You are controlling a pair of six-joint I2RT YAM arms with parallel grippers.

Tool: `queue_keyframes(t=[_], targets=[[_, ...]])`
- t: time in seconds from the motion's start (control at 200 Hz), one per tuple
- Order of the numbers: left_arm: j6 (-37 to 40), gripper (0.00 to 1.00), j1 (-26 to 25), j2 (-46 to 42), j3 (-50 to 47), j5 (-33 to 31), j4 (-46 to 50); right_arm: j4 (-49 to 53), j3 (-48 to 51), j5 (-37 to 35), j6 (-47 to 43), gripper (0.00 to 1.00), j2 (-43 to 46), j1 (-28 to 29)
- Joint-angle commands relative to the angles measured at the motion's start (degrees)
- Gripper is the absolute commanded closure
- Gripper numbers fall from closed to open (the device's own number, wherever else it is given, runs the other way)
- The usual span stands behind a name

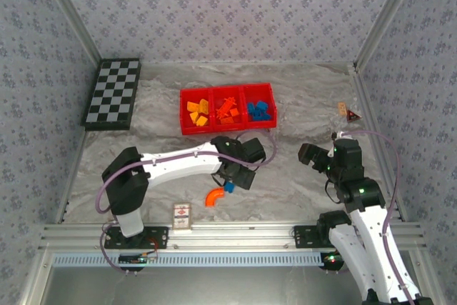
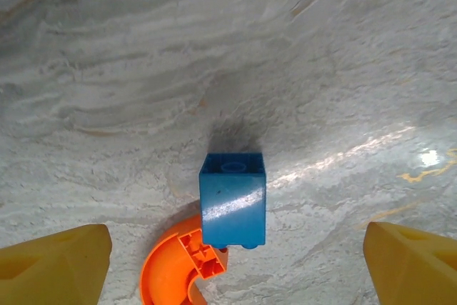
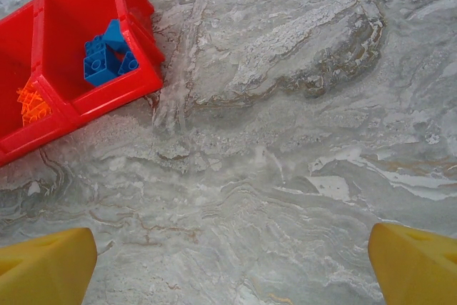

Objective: Sort the legos into containers by color
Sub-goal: Pick up the lego from the middle-left of the table.

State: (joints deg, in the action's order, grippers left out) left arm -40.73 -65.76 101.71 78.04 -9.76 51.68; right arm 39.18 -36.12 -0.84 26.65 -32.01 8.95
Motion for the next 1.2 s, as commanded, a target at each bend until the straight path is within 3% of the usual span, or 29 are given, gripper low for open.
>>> queue_keyframes(t=[0.0,0.43,0.765,1.194], targets=[[-3.2,0.11,0.0,1.7,-0.6,2.0,0.4,-0.1,0.3,-1.0,0.9,0.00,-0.2,0.4],[-3.9,0.38,1.1,7.7,-1.1,3.9,-0.4,-0.2,0.4,-1.0,0.9,0.00,-0.4,0.6],[-4.6,0.45,2.2,8.5,-3.2,4.6,-1.9,-0.3,0.5,-1.2,0.9,0.00,-0.5,0.5],[-4.3,0.67,3.7,8.6,-1.7,4.4,-3.2,-0.3,0.5,-1.2,0.8,0.00,-0.5,0.5]])
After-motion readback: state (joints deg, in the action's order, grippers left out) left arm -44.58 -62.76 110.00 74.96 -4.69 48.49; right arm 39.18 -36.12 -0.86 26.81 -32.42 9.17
